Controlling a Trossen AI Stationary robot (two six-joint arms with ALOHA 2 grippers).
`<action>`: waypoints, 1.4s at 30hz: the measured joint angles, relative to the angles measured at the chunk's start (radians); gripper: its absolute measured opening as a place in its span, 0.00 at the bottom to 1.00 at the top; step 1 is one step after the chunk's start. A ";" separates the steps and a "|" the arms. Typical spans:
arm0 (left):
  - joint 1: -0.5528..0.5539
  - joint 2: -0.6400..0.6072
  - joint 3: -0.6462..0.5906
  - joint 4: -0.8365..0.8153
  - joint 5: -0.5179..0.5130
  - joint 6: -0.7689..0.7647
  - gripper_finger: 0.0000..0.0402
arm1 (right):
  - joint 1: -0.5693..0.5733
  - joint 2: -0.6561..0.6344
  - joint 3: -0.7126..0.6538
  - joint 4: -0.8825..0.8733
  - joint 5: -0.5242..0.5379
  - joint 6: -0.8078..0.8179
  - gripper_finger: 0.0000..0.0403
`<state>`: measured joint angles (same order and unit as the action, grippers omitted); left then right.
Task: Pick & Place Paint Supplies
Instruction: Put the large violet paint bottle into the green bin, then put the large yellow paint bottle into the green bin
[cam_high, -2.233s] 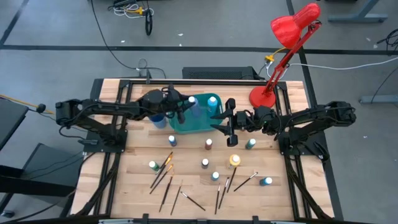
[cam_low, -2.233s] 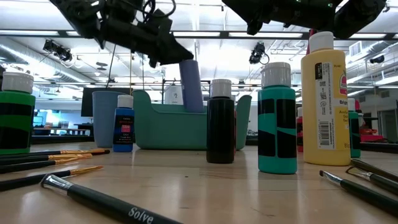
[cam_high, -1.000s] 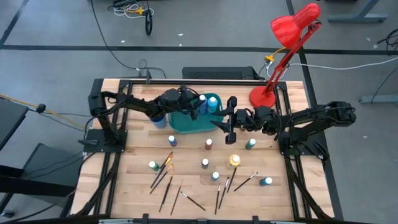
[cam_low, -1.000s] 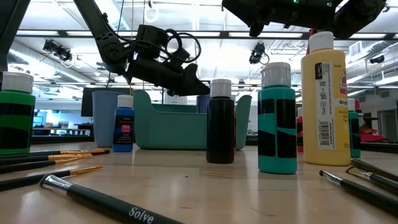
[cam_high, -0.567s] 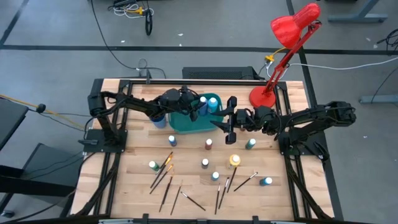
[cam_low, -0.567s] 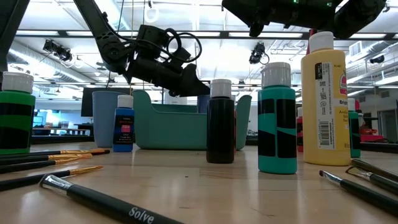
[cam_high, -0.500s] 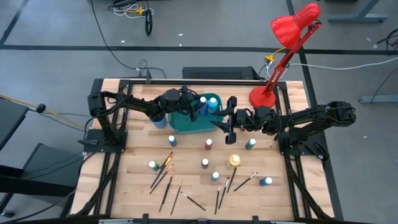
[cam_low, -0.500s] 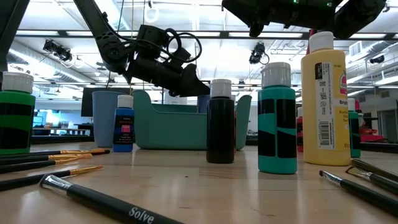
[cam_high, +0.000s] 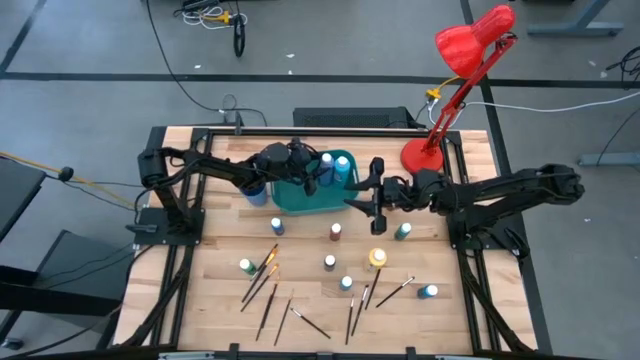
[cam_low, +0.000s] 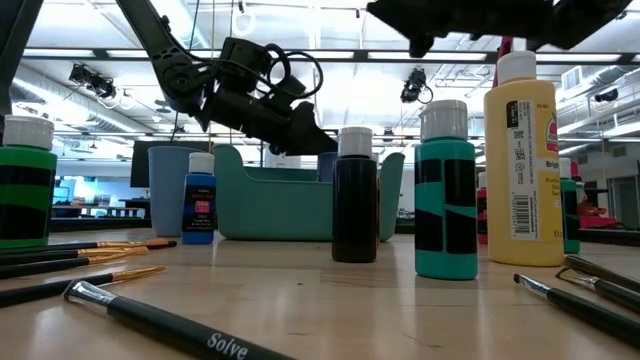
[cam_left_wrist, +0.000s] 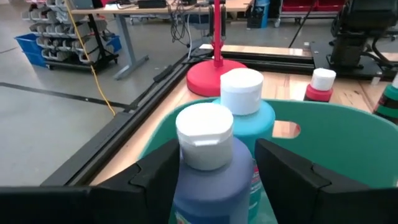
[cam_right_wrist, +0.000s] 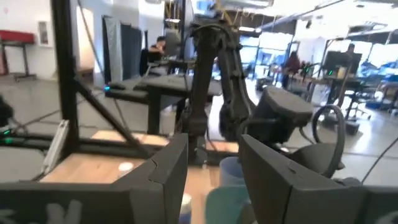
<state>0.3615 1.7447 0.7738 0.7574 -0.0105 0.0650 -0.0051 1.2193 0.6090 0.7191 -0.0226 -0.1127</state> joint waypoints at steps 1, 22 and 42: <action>-0.001 0.000 0.000 0.003 0.000 0.001 0.56 | 0.008 -0.021 0.000 -0.043 -0.017 0.001 0.37; -0.009 -0.203 0.001 -0.143 -0.012 0.048 0.58 | 0.134 -0.122 0.000 -0.547 -0.378 0.047 0.37; -0.093 -0.340 0.001 -0.296 -0.011 0.144 0.58 | 0.211 -0.121 -0.209 -0.243 -0.310 -0.037 0.37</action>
<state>0.2688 1.4052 0.7746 0.4610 -0.0216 0.2095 0.2058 1.0981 0.4000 0.4765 -0.3322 -0.1495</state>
